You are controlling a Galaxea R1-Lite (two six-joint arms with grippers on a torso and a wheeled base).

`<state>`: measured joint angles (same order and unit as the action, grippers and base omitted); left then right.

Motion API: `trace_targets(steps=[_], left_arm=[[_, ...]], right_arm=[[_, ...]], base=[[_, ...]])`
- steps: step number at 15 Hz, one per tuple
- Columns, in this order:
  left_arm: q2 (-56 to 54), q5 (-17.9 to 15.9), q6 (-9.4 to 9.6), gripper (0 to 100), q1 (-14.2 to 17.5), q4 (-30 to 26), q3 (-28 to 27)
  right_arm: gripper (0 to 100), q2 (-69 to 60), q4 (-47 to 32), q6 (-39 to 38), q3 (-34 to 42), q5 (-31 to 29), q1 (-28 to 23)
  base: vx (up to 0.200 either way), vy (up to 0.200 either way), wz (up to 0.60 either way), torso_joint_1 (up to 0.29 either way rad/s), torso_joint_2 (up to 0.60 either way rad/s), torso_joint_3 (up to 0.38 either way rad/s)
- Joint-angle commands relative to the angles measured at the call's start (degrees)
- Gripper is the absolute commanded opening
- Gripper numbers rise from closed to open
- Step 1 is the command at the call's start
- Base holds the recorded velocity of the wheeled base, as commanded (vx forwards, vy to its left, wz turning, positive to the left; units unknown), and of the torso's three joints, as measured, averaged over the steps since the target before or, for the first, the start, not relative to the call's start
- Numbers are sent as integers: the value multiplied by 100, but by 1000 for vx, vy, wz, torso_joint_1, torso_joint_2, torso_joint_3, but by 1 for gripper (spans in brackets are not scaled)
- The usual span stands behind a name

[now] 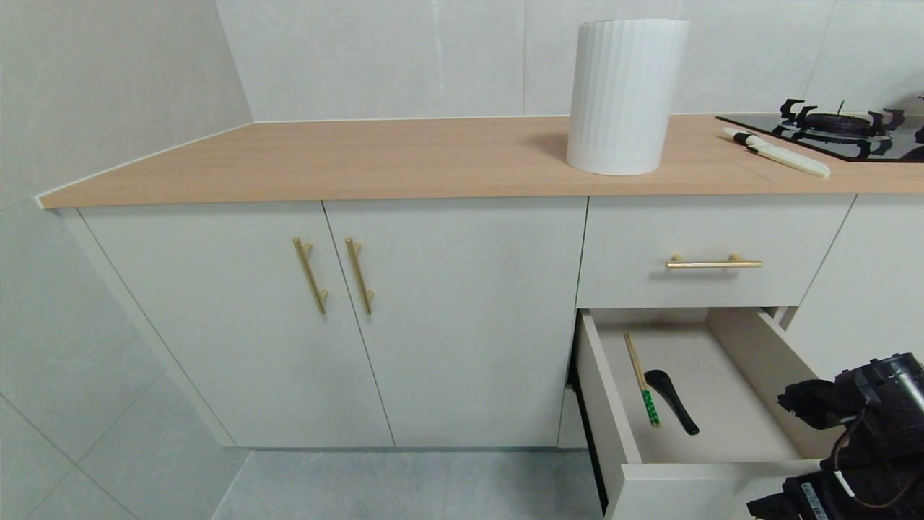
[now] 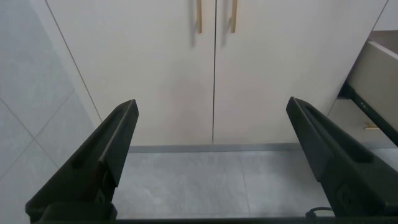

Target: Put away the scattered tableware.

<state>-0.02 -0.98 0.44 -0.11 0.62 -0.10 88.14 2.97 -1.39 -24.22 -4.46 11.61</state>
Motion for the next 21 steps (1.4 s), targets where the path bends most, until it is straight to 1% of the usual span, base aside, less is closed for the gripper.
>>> trace_targets(steps=[1, 5, 7, 9, 10, 11, 12, 13, 17, 21], left_arm=[[2, 1, 0, 100, 2, -1, 1], [2, 1, 0, 100, 2, -1, 1], [2, 1, 0, 100, 2, 8, 1], [2, 1, 0, 100, 2, -1, 1], [2, 1, 0, 100, 2, -1, 1], [2, 1, 0, 100, 2, -1, 1], [2, 1, 0, 100, 2, -1, 1], [2, 1, 0, 100, 2, 8, 1], [2, 1, 0, 100, 2, -1, 1], [2, 1, 0, 100, 2, -1, 1]], right_arm=[[100, 397, 212, -2, 23, -2, -27], [100, 837, 1249, 7, -56, 42, -123], [100, 1127, 1452, 16, -267, 42, -167], [100, 1355, 1452, 51, -601, 51, -246], [100, 1478, 1460, 157, -777, 59, -370], [100, 1531, 1460, 209, -882, 112, -440], [100, 1680, 1460, 253, -1155, 288, -537], [100, 1803, 1460, 244, -1366, 332, -607], [100, 2498, 1452, 236, -2280, 332, -853], [100, 3078, 1452, 236, -3009, 297, -914]], base=[[0, 0, 0, 0, 0, 0], [0, 0, 0, 0, 0, 0], [0, 0, 0, 0, 0, 0], [0, 0, 0, 0, 0, 0], [0, 0, 0, 0, 0, 0], [0, 0, 0, 0, 0, 0], [0, 0, 0, 0, 0, 0], [0, 0, 0, 0, 0, 0], [0, 0, 0, 0, 0, 0], [0, 0, 0, 0, 0, 0]])
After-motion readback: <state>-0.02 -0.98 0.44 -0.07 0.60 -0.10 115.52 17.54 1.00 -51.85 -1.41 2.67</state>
